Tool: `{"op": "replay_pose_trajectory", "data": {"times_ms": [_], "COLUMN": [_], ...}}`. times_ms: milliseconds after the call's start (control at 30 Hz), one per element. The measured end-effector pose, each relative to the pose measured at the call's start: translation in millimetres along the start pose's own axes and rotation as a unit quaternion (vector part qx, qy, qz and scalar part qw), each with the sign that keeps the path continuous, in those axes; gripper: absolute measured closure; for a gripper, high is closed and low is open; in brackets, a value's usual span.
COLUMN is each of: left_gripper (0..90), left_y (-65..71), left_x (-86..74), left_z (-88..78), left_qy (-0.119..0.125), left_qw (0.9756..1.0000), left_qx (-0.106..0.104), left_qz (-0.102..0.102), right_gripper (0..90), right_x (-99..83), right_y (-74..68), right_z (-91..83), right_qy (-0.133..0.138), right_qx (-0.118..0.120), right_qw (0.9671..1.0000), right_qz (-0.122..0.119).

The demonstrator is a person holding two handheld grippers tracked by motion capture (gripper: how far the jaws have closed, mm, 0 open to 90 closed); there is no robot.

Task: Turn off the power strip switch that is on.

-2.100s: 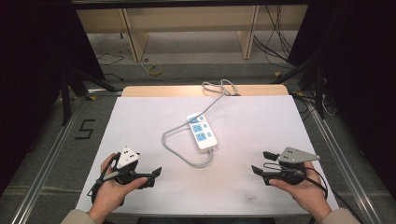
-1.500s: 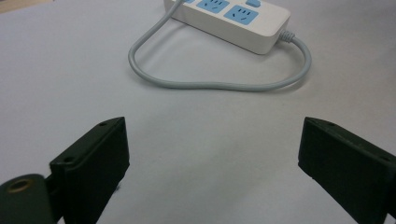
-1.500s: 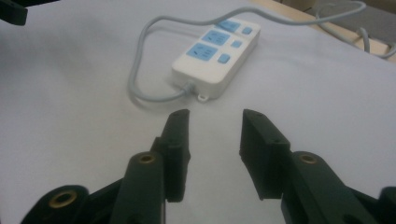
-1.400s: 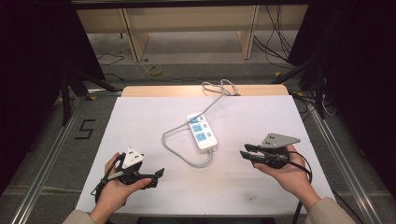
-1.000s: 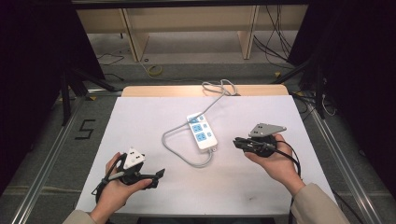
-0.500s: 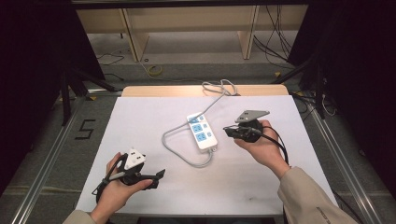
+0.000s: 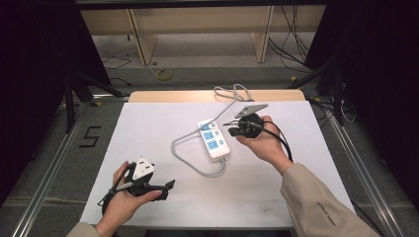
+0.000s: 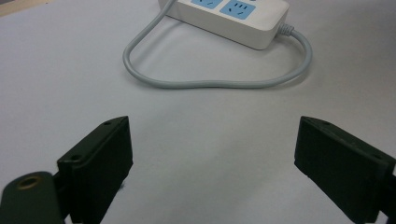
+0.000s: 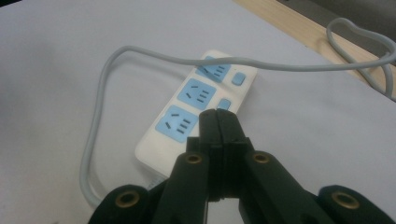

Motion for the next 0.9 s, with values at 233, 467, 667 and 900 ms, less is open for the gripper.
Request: {"op": "replay_pose_trajectory", "data": {"times_ms": [233, 467, 667, 900], "left_gripper": [11.0, 11.0, 11.0, 11.2], "left_y": [0.1, 0.1, -0.2, 0.0], "left_x": [-0.2, -0.6, -0.6, -0.7], "left_z": [0.0, 0.4, 0.6, 1.6], "left_qy": [-0.001, -0.003, -0.005, -0.006], "left_qw": [1.0, 1.0, 0.9999, 0.9999], "left_qx": [0.001, 0.003, 0.002, 0.001], "left_qz": [0.003, 0.008, 0.012, 0.012], "right_gripper": [90.0, 90.0, 90.0, 90.0], "right_x": [12.8, 23.1, 28.7, 32.1], "right_y": [1.9, 3.3, 4.6, 7.1], "right_z": [9.0, 18.4, 29.0, 36.2], "right_qy": [-0.012, -0.024, -0.035, -0.044], "right_qx": [0.001, 0.002, 0.003, 0.003], "right_qw": [0.9999, 0.9997, 0.9993, 0.999], "right_qz": [0.002, 0.006, 0.007, 0.01]}}
Point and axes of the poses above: each handheld gripper's, and its own axes: z roughly forward along the jaws, x roughly out of its top, y roughly to its right, the point moved 3 cm from there along z, roughly forward along the jaws, and after that the axes turned 7 degrees about -y, right-handed, at the moved point
